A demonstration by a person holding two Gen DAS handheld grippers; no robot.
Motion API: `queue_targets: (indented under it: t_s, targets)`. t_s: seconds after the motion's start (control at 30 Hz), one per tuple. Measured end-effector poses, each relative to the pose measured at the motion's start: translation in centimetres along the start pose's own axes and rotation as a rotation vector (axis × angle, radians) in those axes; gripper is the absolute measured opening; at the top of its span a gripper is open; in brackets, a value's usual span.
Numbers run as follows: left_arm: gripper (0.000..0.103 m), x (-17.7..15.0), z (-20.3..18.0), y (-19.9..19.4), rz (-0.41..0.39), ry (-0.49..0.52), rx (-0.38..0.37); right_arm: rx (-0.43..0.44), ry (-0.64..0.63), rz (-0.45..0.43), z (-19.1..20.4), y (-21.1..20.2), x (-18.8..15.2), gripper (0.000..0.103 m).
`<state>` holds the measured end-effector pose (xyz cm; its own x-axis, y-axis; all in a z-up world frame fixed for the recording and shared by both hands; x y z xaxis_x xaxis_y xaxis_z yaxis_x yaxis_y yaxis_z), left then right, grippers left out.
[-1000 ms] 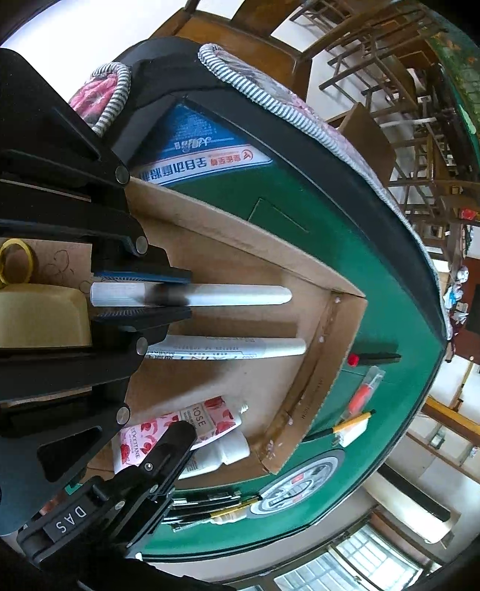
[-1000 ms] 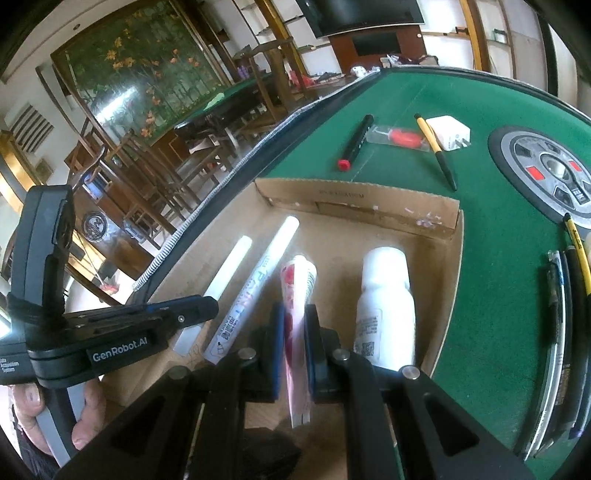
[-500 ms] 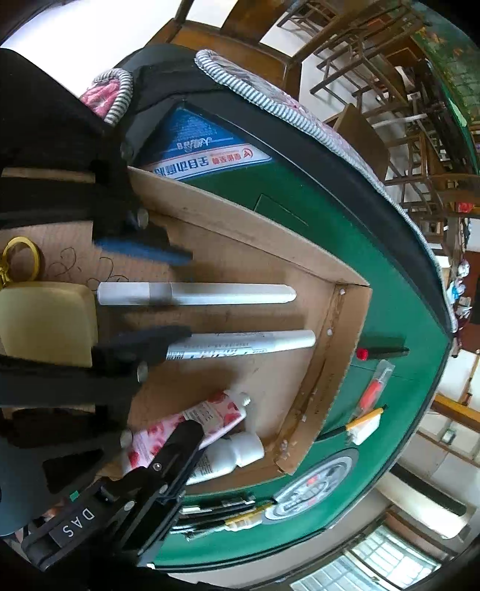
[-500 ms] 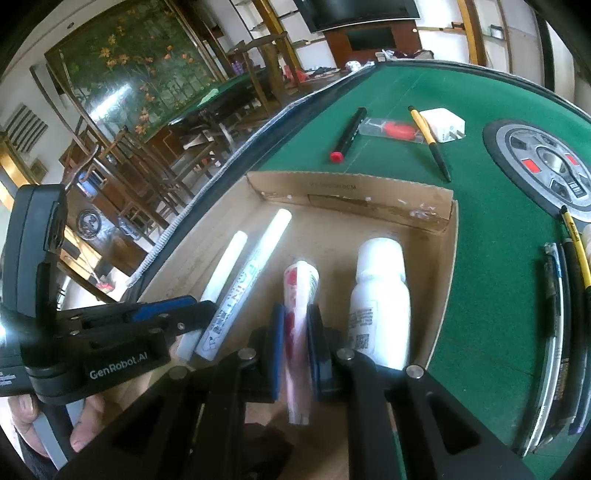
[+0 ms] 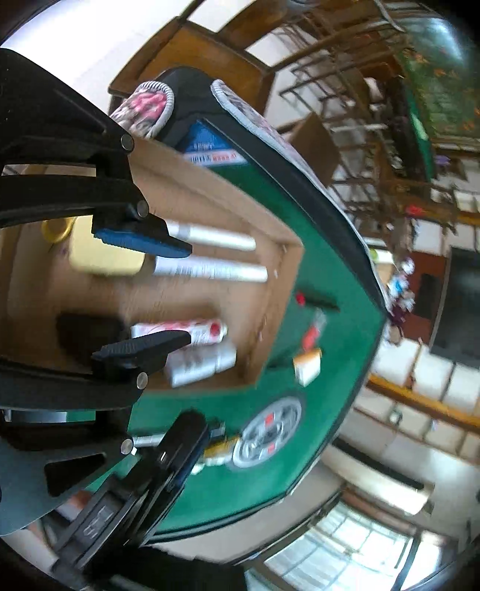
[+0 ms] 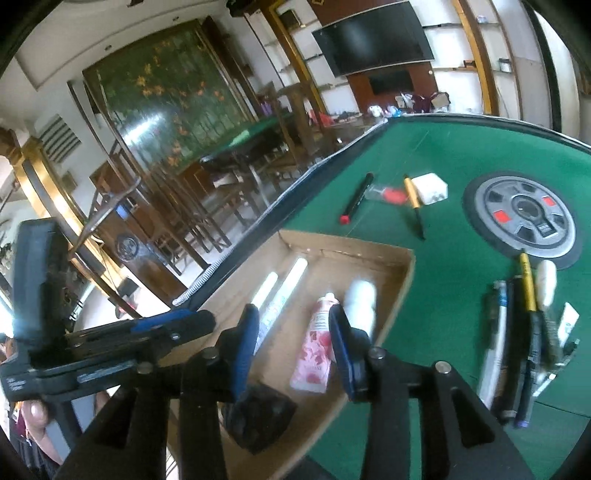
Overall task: Organize rigid objects
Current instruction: 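Grasp the dark green tube with the right tool while the left grasps the clear black-capped pen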
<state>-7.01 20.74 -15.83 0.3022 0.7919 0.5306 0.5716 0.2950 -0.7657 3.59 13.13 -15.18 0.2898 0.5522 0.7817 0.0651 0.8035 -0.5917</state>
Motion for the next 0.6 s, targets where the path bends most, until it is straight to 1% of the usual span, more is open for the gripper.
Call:
queue_targets:
  t_s: [0.1, 0.2, 0.27, 0.47, 0.53, 0.6]
  targets:
    - [0.04, -1.8, -3.0, -1.2, 0.0, 0.044, -0.047, -0.024, 0.013, -0.01, -1.8, -1.5, -0.9, 0.039]
    - [0.04, -3.7, -6.1, -1.5, 0.036, 0.092, -0.097, -0.049, 0.038, -0.012, -4.3, -2.6, -1.8, 0.039]
    - [0.04, -4.8, -7.7, -1.4, 0.056, 0.12, -0.117, -0.065, 0.06, -0.01, -6.2, -3.5, -2.2, 0.039]
    - [0.04, -7.1, -11.2, 0.8, 0.124, 0.161, -0.122, -0.137, 0.125, -0.019, -11.6, -6.4, -2.1, 0.039]
    - [0.04, -7.7, -12.0, 1.7, 0.146, 0.16, -0.122, -0.139, 0.169, 0.003, -13.7, -6.5, -2.5, 0.039]
    - [0.04, -8.4, -12.5, 2.5, 0.163, 0.166, -0.111, -0.118, 0.198, 0.015, -15.2, -6.0, -2.5, 0.039]
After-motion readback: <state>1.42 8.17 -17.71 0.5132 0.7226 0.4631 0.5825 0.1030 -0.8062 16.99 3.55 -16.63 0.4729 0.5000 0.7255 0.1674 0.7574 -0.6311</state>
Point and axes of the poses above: each gripper's, at about its wrist camera, not at the fingertips, and y roughly the way its jaws point, z to its left, x to its top, the point moved 8 cm from there along y, roughly the way its jaws point, and after that the axes turned 15 degrees about -y, right-handed, at the moved point
